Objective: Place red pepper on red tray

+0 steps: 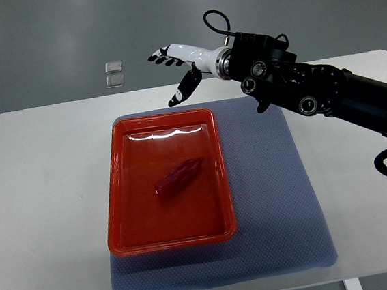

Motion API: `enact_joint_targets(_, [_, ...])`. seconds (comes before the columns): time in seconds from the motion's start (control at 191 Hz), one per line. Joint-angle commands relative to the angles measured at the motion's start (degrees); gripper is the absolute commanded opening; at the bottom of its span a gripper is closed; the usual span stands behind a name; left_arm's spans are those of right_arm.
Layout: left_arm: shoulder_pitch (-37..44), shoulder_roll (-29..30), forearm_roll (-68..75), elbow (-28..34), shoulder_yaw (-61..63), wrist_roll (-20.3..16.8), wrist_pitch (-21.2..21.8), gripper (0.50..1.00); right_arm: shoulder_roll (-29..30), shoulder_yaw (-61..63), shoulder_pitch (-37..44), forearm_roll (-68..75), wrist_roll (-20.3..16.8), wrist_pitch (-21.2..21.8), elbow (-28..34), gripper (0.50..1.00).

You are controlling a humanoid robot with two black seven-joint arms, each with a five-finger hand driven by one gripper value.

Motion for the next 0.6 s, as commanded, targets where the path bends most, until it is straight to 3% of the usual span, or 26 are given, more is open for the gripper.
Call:
enact_joint_targets(0.0, [0.0, 0.0, 0.0, 0.0, 0.0, 0.0, 0.0, 1.000, 0.4, 8.1, -3.5, 0.3, 2.6, -7.2, -0.6, 0.917])
enact_joint_targets(0.168, [0.0, 0.0, 0.0, 0.0, 0.0, 0.0, 0.0, 1.000, 2.2, 19.3, -11.2, 5.3, 9.7, -17.6, -0.7, 0.917])
enact_joint_targets(0.257, [0.0, 0.0, 0.0, 0.0, 0.0, 0.0, 0.0, 1.000, 2.5, 25.0, -14.3, 8.8, 10.6, -20.6, -0.9, 0.917])
enact_joint_targets(0.467, [0.0, 0.0, 0.0, 0.0, 0.0, 0.0, 0.0, 1.000, 2.4, 32.7, -20.7, 27.2, 10.6, -19.1, -1.1, 0.917])
enact_joint_targets(0.529, [0.0, 0.0, 0.0, 0.0, 0.0, 0.0, 0.0, 1.000, 2.0, 32.9, -21.3, 33.6, 10.6, -15.1, -1.3, 0.917])
enact_joint_targets(0.592, [0.0, 0.0, 0.0, 0.0, 0.0, 0.0, 0.0, 1.000, 1.5, 32.9, -21.9, 40.1, 10.7, -7.5, -1.7, 0.917])
